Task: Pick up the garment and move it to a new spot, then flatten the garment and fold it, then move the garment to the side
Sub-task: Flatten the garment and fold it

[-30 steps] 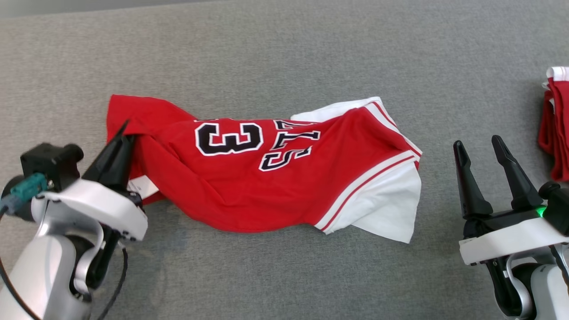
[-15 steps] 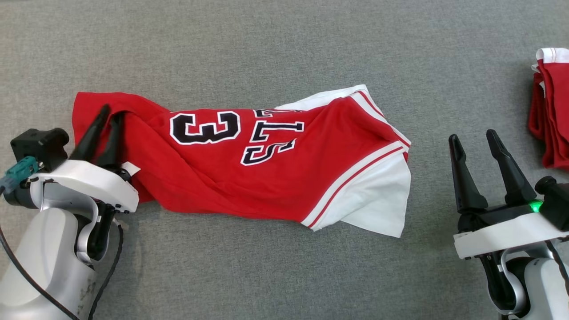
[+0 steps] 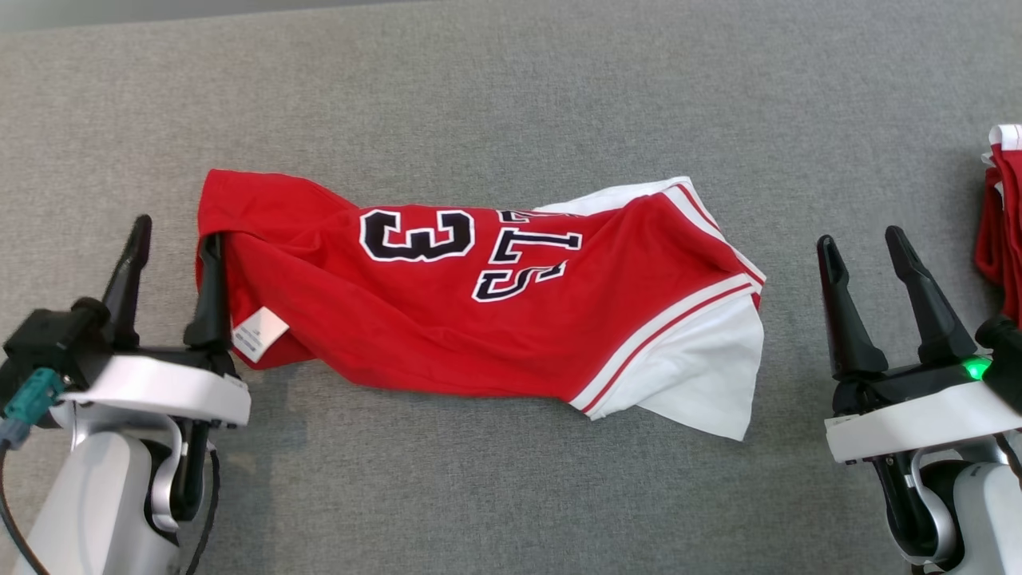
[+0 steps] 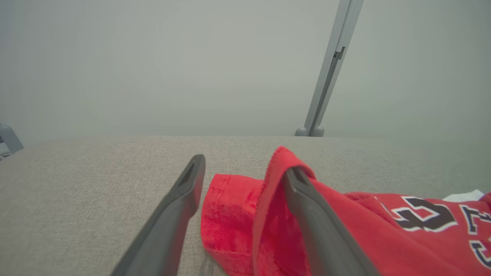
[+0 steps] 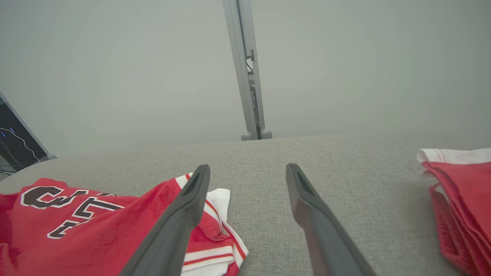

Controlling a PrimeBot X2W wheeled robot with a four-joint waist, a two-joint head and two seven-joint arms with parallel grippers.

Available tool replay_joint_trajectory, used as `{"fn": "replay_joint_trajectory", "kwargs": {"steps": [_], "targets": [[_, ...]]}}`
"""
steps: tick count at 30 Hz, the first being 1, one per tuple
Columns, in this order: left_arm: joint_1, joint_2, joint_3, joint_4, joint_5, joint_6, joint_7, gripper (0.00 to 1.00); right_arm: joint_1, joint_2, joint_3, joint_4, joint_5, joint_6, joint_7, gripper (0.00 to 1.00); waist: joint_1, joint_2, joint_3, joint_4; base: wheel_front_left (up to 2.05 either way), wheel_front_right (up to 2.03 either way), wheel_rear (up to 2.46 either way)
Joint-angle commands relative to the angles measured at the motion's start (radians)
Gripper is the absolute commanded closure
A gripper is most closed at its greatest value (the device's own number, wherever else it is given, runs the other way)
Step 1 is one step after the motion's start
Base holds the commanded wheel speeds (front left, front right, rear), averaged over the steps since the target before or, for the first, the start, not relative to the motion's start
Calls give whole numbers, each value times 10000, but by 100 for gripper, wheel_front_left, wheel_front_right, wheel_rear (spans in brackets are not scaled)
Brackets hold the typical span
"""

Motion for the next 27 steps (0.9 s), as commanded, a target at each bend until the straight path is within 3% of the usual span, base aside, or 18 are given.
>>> {"fn": "replay_joint_trajectory", "kwargs": {"steps": [1, 12, 21, 27], "targets": [[299, 63, -56, -254, 97, 103, 132, 0, 75, -109, -68, -113, -34, 3, 51, 0, 0, 0, -165, 135, 0, 0, 0], [1842, 462, -237, -1835, 6, 498, 1347, 0, 395, -195, -174, -170, -49, 3, 206, 0, 0, 0, -671, 249, 0, 0, 0], [2723, 157, 50, -3490, 310, 1208, 398, 0, 652, -237, -483, -345, -293, 3, 325, 0, 0, 0, -1149, 384, 0, 0, 0], [3192, -56, 66, -3950, 562, 1192, 3, 0, 919, -285, -554, -470, -489, 3, 489, 0, 0, 0, -1483, 479, 0, 0, 0]]}}
